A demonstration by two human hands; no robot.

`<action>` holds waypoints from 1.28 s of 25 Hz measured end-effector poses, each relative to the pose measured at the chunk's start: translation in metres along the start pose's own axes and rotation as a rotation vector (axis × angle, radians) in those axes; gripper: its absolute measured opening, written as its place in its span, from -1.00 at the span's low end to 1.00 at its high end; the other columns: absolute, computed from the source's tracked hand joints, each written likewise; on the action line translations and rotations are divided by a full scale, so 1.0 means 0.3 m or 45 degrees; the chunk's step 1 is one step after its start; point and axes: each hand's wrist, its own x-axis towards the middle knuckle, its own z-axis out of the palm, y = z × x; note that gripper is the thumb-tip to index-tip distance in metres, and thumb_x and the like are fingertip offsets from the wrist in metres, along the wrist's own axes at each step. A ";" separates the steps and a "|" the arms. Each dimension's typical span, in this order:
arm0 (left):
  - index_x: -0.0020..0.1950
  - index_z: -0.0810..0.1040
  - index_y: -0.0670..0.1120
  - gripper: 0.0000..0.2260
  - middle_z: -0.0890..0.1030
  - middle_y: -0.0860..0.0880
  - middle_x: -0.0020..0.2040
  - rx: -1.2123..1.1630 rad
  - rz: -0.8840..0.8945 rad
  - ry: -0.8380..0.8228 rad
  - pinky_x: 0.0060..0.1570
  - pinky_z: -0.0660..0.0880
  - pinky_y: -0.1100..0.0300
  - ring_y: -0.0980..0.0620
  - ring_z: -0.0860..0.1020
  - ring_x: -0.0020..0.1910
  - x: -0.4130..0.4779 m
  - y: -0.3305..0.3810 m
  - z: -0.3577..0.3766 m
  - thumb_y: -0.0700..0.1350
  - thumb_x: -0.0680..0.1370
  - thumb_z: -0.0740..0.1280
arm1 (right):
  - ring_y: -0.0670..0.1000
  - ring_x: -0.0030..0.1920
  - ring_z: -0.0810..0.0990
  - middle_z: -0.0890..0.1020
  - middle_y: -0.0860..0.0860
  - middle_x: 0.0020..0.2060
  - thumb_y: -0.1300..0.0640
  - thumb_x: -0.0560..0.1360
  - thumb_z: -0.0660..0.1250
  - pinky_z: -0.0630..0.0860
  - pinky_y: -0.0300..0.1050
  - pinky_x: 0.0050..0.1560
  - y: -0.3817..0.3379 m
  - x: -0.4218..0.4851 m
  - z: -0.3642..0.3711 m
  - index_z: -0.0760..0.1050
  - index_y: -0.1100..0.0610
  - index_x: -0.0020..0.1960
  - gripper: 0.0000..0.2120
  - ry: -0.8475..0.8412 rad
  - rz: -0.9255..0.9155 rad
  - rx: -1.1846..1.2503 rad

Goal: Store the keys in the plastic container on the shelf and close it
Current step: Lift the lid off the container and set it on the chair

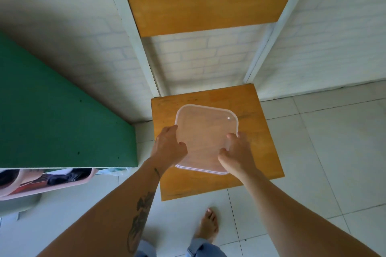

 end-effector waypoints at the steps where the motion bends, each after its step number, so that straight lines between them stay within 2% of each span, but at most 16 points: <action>1: 0.49 0.29 -0.05 -0.47 0.37 -0.04 0.42 -0.031 -0.014 0.025 0.19 0.44 0.09 -0.07 0.40 0.33 -0.019 0.011 -0.036 -0.15 0.51 0.27 | 0.15 0.32 0.35 0.34 0.10 0.35 0.11 0.47 0.28 0.53 0.12 0.22 -0.021 -0.020 -0.029 0.35 0.08 0.34 -0.56 -0.009 -0.002 -0.005; 4: 0.47 0.34 -0.05 -0.50 0.37 -0.03 0.45 -0.099 -0.024 0.083 0.33 0.35 0.06 -0.06 0.35 0.40 -0.119 0.050 -0.178 -0.16 0.51 0.25 | 0.12 0.32 0.39 0.34 0.08 0.38 0.13 0.49 0.27 0.54 0.09 0.23 -0.118 -0.115 -0.145 0.37 0.10 0.34 -0.59 -0.009 -0.073 0.038; 6: 0.43 0.41 -0.04 -0.54 0.41 -0.04 0.42 -0.137 -0.017 0.123 0.34 0.38 0.06 -0.06 0.40 0.38 -0.204 0.076 -0.288 -0.16 0.51 0.24 | 0.10 0.34 0.39 0.31 0.05 0.43 0.16 0.53 0.26 0.50 0.02 0.26 -0.199 -0.196 -0.239 0.34 0.11 0.39 -0.57 -0.017 -0.118 0.096; 9: 0.35 0.50 -0.01 -0.58 0.52 -0.04 0.32 -0.194 0.046 0.202 0.22 0.49 0.09 -0.04 0.52 0.22 -0.350 0.128 -0.474 -0.16 0.49 0.20 | 0.10 0.36 0.41 0.37 0.09 0.41 0.16 0.55 0.24 0.42 -0.08 0.24 -0.338 -0.325 -0.390 0.34 0.13 0.42 -0.56 0.002 -0.220 0.134; 12: 0.25 0.55 0.01 -0.63 0.60 -0.01 0.19 -0.244 0.132 0.318 0.13 0.49 0.17 0.01 0.56 0.10 -0.494 0.177 -0.657 -0.18 0.49 0.19 | 0.08 0.45 0.35 0.35 0.08 0.47 0.13 0.56 0.23 0.30 -0.06 0.40 -0.491 -0.437 -0.519 0.30 0.13 0.48 -0.51 0.020 -0.372 0.182; 16: 0.16 0.58 0.06 -0.65 0.64 0.06 0.03 -0.329 0.154 0.515 -0.09 0.59 0.15 0.05 0.61 -0.10 -0.646 0.174 -0.854 -0.14 0.47 0.14 | 0.05 0.47 0.31 0.32 0.06 0.49 0.16 0.55 0.21 0.27 -0.04 0.45 -0.701 -0.548 -0.598 0.27 0.14 0.50 -0.48 0.043 -0.620 0.257; 18: 0.14 0.60 0.04 -0.66 0.65 0.05 -0.01 -0.330 0.173 0.621 -0.21 0.56 0.19 0.06 0.62 -0.18 -0.706 0.148 -0.929 -0.15 0.47 0.15 | 0.05 0.47 0.31 0.33 0.05 0.49 0.15 0.55 0.22 0.27 -0.02 0.44 -0.801 -0.592 -0.600 0.27 0.12 0.50 -0.48 0.060 -0.728 0.247; 22: 0.08 0.65 0.05 -0.69 0.70 0.01 -0.07 -0.353 0.177 0.811 -0.02 0.60 0.08 -0.04 0.65 -0.12 -0.786 0.015 -1.059 -0.14 0.44 0.20 | 0.04 0.48 0.29 0.32 0.05 0.49 0.13 0.57 0.23 0.25 -0.07 0.42 -0.991 -0.680 -0.548 0.25 0.11 0.52 -0.47 0.048 -0.913 0.191; 25: 0.07 0.64 0.07 -0.72 0.69 0.04 -0.08 -0.413 0.178 0.843 -0.03 0.59 0.11 0.03 0.65 -0.13 -0.818 -0.134 -1.159 -0.14 0.47 0.22 | 0.04 0.48 0.29 0.31 0.06 0.50 0.12 0.57 0.25 0.27 -0.06 0.44 -1.143 -0.750 -0.477 0.21 0.10 0.53 -0.45 0.087 -1.040 0.117; 29: 0.06 0.64 0.04 -0.75 0.69 0.02 -0.07 -0.464 0.182 0.893 -0.19 0.56 0.18 0.05 0.63 -0.14 -0.834 -0.381 -1.303 -0.20 0.51 0.24 | 0.05 0.45 0.31 0.35 0.03 0.46 0.12 0.57 0.28 0.29 -0.06 0.39 -1.357 -0.858 -0.339 0.23 0.05 0.52 -0.46 0.103 -1.138 0.007; 32: -0.03 0.64 0.07 -0.73 0.70 0.03 -0.13 -0.534 0.179 0.971 -0.23 0.58 0.15 0.02 0.63 -0.22 -0.827 -0.560 -1.398 -0.24 0.47 0.25 | 0.07 0.48 0.27 0.30 0.04 0.50 0.10 0.56 0.25 0.29 -0.03 0.42 -1.477 -0.890 -0.215 0.19 0.09 0.54 -0.42 0.102 -1.155 -0.175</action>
